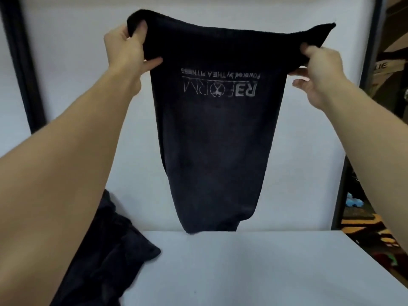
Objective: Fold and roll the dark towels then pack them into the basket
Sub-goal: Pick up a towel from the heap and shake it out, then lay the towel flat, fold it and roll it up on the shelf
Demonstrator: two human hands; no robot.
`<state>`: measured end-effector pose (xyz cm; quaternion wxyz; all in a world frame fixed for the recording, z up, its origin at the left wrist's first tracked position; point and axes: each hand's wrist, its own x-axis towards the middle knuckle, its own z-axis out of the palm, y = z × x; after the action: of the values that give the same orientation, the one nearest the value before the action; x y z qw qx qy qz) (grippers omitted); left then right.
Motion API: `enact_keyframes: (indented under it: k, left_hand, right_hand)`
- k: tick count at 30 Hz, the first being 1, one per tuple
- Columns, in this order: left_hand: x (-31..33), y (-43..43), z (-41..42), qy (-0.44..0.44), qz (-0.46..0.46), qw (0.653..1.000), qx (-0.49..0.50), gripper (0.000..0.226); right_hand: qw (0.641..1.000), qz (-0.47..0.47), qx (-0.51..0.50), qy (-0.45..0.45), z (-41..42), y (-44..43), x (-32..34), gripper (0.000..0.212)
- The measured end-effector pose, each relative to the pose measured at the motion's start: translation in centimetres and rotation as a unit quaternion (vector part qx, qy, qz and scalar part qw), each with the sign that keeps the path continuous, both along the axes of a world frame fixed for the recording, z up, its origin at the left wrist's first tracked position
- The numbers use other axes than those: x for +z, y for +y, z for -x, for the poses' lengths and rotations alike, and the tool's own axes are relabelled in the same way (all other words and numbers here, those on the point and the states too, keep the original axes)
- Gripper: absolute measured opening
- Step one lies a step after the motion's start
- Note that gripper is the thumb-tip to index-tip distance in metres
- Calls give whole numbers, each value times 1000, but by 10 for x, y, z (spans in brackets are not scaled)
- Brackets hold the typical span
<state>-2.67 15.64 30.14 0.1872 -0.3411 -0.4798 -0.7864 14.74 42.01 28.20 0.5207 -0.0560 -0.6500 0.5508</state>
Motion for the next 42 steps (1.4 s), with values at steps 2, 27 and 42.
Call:
enact_keyframes:
  k: [2,27,42]
  left_hand:
    - [-19,-10,-14,-15,20,1000,6,15]
    - [-381,-61,-13,-363,395,843,-43,14]
    - [-438,30,101,-289,581,741,175,57]
  right_hand:
    - [1000,6,-6,-24,-16,-8,-18,16]
    - [902,99,101,-407,-52,-25,-334,24]
    - [866,55,-25,-497,104,74,-418,52]
